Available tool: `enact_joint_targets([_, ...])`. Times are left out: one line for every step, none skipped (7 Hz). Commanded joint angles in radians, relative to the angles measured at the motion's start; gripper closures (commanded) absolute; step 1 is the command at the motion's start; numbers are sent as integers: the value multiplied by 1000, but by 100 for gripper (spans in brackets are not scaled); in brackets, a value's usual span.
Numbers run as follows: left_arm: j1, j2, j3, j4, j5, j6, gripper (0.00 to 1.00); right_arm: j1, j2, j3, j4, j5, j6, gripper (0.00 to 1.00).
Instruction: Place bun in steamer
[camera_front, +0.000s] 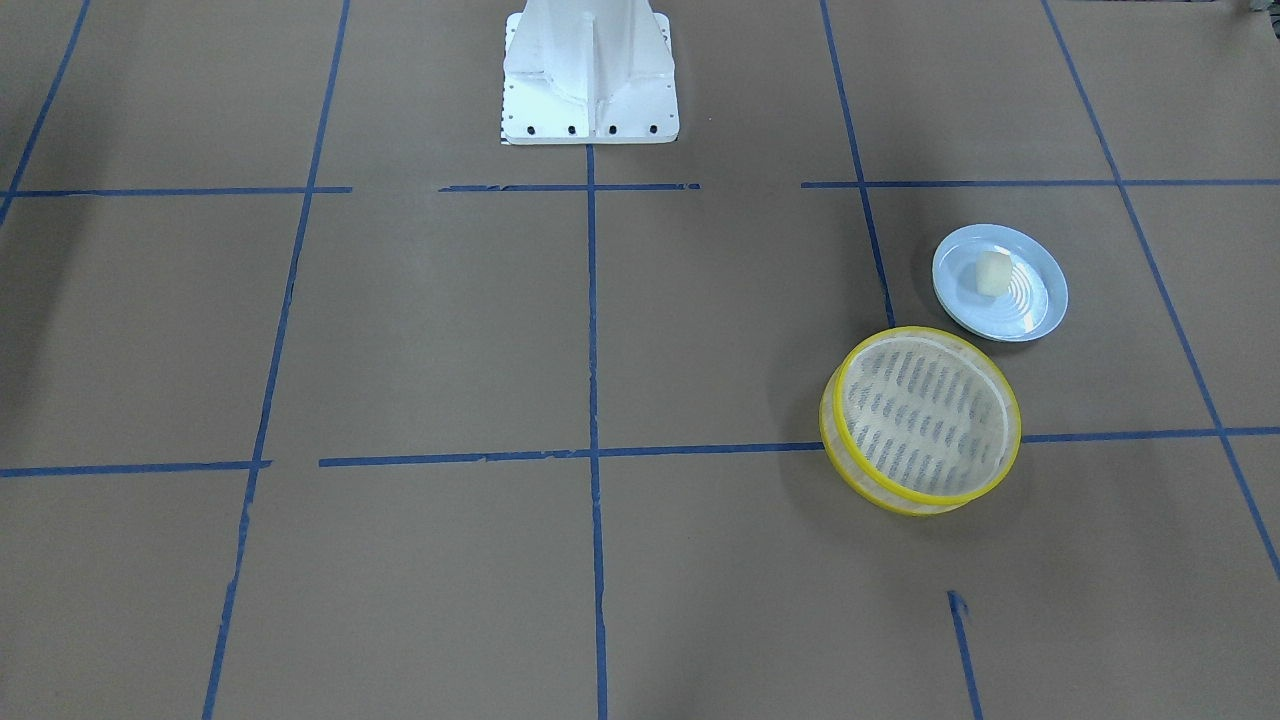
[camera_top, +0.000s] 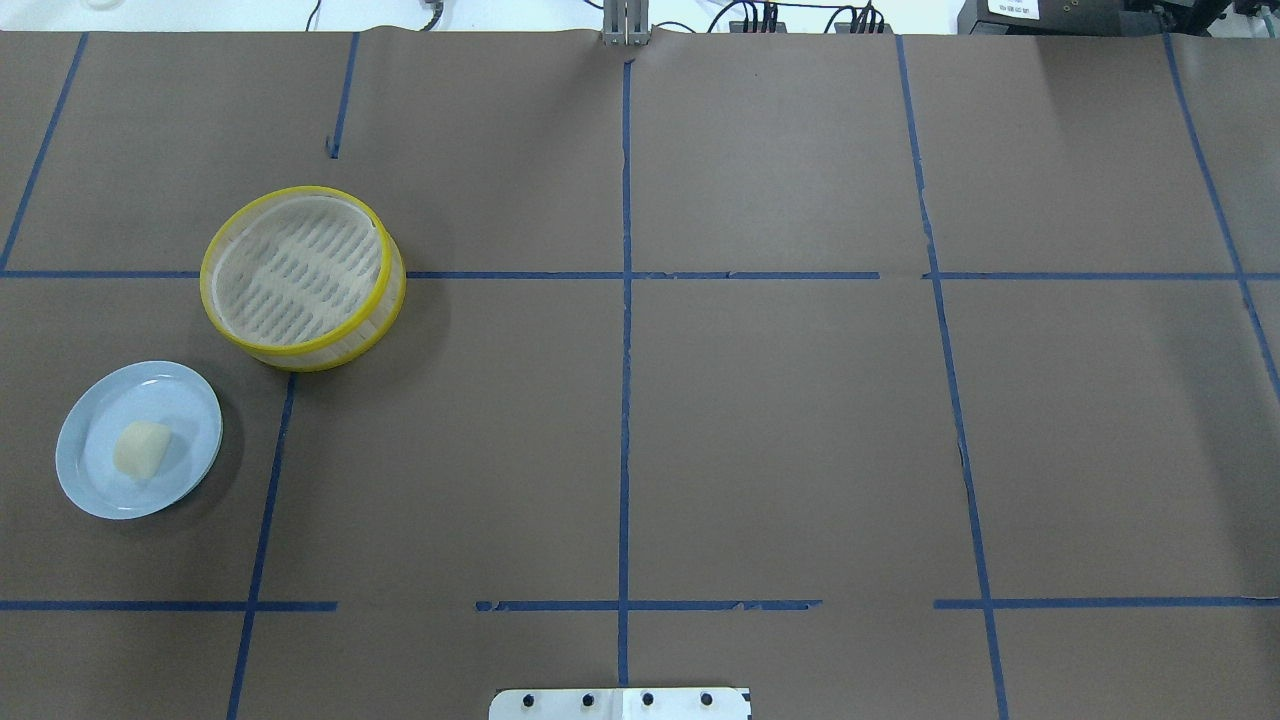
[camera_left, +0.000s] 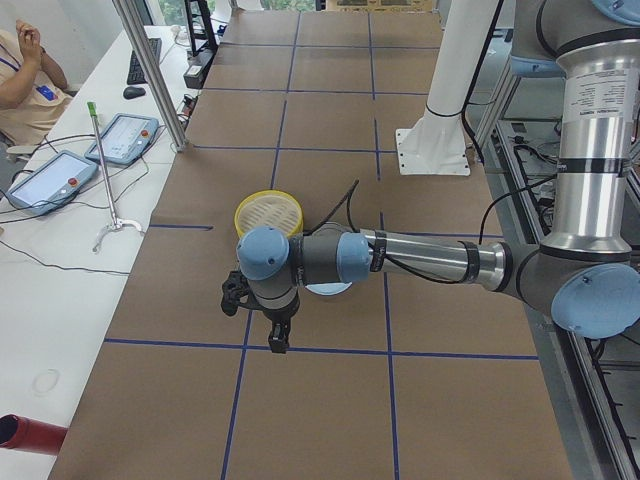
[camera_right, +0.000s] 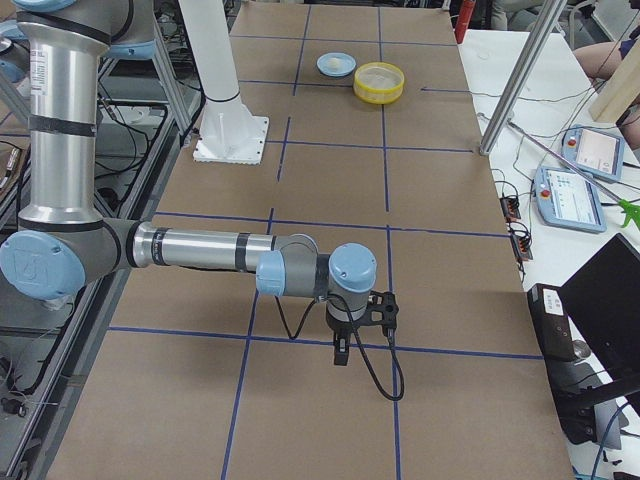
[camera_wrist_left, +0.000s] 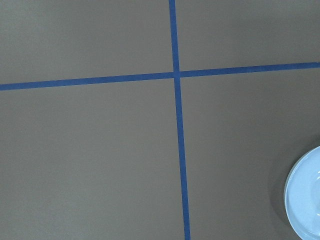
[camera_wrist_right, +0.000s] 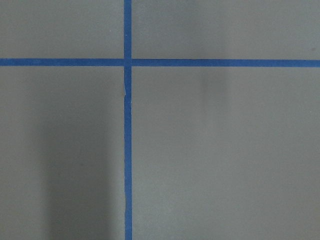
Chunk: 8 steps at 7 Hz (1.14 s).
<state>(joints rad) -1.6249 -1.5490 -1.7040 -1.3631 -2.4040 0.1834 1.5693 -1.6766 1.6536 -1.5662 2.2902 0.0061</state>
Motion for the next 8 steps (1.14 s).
enact_joint_targets([0,-14,30,9,-4,10,0,0,0,0,0,0,0,0])
enact_joint_targets([-3,4,18,6,-4,13,0,0,0,0,0,0,0,0])
enact_joint_targets([-3,6,24,-1,-6,17,0,0,0,0,0,0,0,0])
enact_joint_targets([-4,7,26,-2,-6,10,0,0,0,0,0,0,0,0])
enact_joint_targets([-1,3,35,-7,-17,11,0,0,0,0,0,0,0,0])
enact_joint_targets([2,-5,30,-60,-17,10,0,0,0,0,0,0,0,0])
enact_joint_targets([25,1,37,-173,-17,5,0,0,0,0,0,0,0,0])
enact_joint_targets([74,3,30,-213,-20,-77,0,0,0,0,0,0,0,0])
